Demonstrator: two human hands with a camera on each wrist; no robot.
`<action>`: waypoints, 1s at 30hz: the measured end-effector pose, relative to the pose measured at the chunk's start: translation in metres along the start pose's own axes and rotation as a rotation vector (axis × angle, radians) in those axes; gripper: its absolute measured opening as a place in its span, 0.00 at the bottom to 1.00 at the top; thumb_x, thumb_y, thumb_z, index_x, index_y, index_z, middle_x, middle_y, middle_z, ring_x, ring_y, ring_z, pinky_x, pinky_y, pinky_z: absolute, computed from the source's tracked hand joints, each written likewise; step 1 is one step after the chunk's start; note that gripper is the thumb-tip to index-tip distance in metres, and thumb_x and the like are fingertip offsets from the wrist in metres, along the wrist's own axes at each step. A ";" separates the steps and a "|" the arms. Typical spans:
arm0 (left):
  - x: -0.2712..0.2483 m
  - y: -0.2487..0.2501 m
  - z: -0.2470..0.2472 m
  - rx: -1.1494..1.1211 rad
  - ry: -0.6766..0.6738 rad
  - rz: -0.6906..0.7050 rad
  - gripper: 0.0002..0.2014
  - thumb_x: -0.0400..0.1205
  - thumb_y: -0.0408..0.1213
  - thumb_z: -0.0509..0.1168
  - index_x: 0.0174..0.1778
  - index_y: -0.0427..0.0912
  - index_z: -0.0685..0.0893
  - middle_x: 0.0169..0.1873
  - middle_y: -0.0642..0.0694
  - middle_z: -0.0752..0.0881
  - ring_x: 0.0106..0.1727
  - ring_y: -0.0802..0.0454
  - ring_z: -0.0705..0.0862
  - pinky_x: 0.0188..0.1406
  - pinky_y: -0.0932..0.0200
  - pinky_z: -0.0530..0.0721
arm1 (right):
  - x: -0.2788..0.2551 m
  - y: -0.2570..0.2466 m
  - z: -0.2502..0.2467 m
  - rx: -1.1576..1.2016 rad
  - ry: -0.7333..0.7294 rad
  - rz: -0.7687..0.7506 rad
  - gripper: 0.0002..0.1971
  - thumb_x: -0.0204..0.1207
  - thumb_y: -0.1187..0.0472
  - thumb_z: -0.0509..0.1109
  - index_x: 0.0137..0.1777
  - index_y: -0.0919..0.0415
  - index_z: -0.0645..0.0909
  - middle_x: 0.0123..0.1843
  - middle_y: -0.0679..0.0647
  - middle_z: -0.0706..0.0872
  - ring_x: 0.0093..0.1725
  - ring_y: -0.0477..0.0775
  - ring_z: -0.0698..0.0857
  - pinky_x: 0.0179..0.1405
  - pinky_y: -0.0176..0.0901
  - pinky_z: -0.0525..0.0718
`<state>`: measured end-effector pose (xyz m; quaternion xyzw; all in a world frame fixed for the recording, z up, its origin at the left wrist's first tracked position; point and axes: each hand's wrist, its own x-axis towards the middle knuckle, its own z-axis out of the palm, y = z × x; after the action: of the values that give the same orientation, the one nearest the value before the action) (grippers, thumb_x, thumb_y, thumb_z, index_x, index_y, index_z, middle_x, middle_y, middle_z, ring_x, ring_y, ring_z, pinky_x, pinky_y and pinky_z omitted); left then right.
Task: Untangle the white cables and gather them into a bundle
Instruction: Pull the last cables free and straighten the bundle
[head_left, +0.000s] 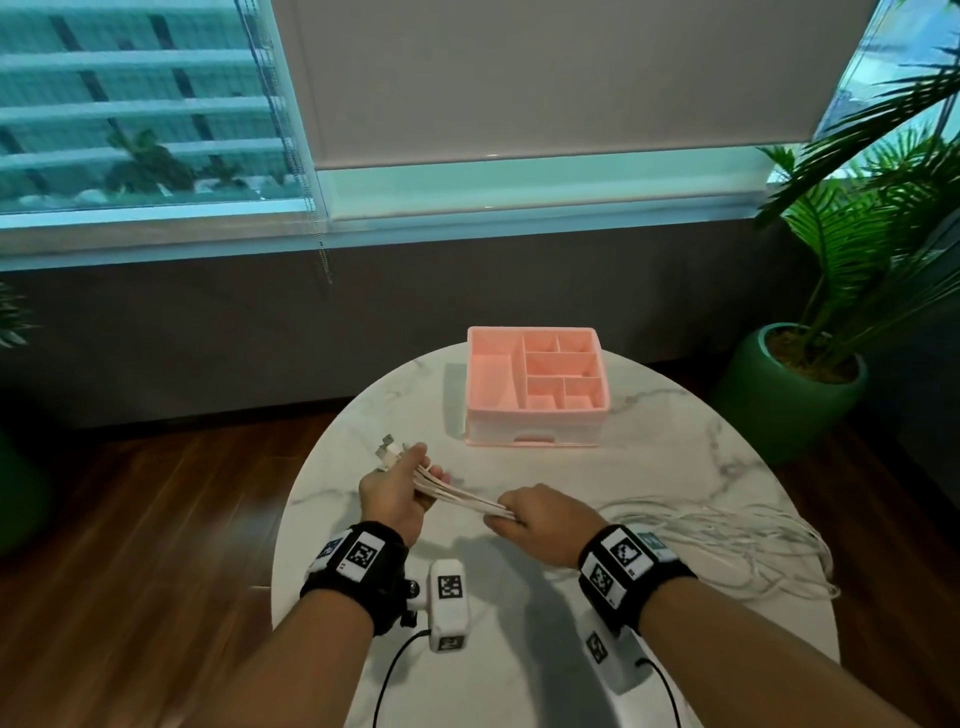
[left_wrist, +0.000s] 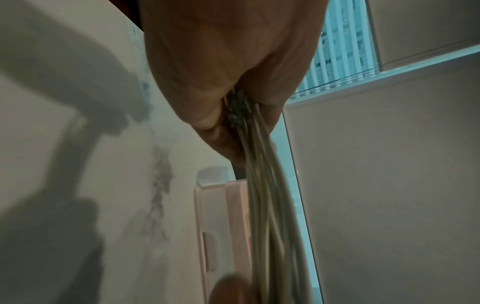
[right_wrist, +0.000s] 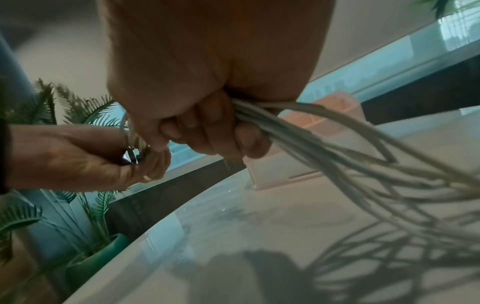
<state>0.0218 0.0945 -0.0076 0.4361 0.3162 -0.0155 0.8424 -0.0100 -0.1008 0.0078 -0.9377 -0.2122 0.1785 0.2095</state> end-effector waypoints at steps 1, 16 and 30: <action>0.001 0.001 0.001 -0.001 -0.008 0.008 0.04 0.82 0.24 0.71 0.48 0.30 0.82 0.32 0.40 0.82 0.24 0.50 0.84 0.28 0.55 0.88 | -0.003 0.003 -0.002 -0.007 -0.019 0.008 0.20 0.86 0.44 0.59 0.44 0.60 0.80 0.38 0.56 0.83 0.37 0.57 0.81 0.37 0.49 0.75; -0.012 -0.003 0.034 0.171 -0.022 0.116 0.07 0.84 0.29 0.65 0.39 0.39 0.80 0.32 0.41 0.78 0.23 0.49 0.75 0.18 0.62 0.74 | -0.026 0.011 0.005 -0.152 -0.120 0.073 0.14 0.84 0.49 0.61 0.43 0.57 0.78 0.44 0.60 0.86 0.40 0.58 0.80 0.40 0.46 0.74; -0.017 -0.006 0.040 0.084 0.024 0.107 0.12 0.80 0.30 0.75 0.41 0.42 0.77 0.32 0.45 0.79 0.22 0.52 0.71 0.16 0.63 0.69 | -0.023 0.005 -0.007 -0.165 -0.007 0.039 0.13 0.74 0.51 0.67 0.33 0.57 0.75 0.41 0.57 0.82 0.41 0.61 0.82 0.40 0.53 0.82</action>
<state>0.0271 0.0564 0.0142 0.4873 0.3016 0.0217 0.8192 -0.0253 -0.1181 0.0171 -0.9551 -0.2087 0.1676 0.1272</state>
